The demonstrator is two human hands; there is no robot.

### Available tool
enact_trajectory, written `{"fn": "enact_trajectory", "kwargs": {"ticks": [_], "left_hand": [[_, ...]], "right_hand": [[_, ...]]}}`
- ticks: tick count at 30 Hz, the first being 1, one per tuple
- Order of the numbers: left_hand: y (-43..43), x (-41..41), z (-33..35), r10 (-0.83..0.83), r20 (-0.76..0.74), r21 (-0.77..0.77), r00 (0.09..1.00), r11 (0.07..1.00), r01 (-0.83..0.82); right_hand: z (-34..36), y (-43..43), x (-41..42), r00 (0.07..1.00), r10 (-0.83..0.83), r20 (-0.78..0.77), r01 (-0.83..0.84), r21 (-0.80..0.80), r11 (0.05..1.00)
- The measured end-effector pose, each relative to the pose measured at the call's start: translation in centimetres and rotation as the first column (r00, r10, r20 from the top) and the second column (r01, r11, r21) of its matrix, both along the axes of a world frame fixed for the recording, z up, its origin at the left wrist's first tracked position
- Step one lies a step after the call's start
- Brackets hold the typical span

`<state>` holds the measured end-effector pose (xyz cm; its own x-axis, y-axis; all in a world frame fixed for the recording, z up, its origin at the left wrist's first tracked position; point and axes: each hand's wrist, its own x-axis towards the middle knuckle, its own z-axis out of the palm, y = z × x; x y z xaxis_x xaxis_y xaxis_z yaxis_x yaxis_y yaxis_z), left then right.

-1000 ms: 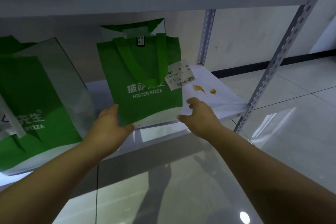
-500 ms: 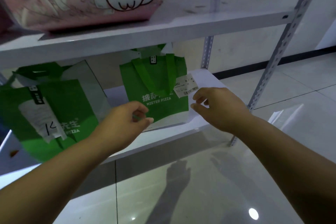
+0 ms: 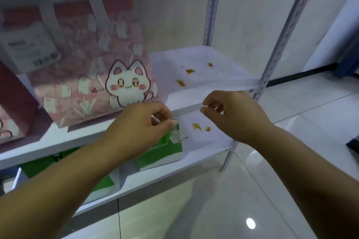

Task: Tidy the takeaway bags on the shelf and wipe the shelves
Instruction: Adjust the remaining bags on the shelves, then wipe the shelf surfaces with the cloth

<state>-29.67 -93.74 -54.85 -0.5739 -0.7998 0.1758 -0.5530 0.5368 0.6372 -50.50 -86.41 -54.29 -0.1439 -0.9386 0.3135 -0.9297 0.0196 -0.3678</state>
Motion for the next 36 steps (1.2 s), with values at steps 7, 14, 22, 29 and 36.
{"fn": "enact_trajectory", "kwargs": {"ticks": [7,14,22,29,36], "left_hand": [[1.8,-2.3,15.3,0.014,-0.031,0.018,0.999,1.000,-0.014],[4.1,-3.6,29.2,0.025,-0.041,-0.088,0.999,0.996,-0.029],[1.8,-3.6,39.4,0.050,0.021,-0.330,0.999,0.943,-0.040],[-2.4,-4.0,40.9,0.036,0.054,-0.383,0.998,0.924,-0.012],[-6.9,-6.2,39.3,0.040,0.143,-0.296,0.989,0.955,0.005]], "right_hand": [[16.2,2.0,-2.4,0.997,-0.009,0.079,0.009,-0.001,1.000],[30.8,3.4,-4.4,0.999,0.009,0.047,-0.004,-0.098,0.995],[38.7,1.9,-5.5,0.995,-0.059,-0.077,0.042,-0.207,0.977],[39.7,-0.9,-6.8,0.973,-0.175,-0.148,0.149,-0.167,0.975],[37.6,-4.2,-9.3,0.935,-0.281,-0.217,0.296,0.039,0.954]]}}
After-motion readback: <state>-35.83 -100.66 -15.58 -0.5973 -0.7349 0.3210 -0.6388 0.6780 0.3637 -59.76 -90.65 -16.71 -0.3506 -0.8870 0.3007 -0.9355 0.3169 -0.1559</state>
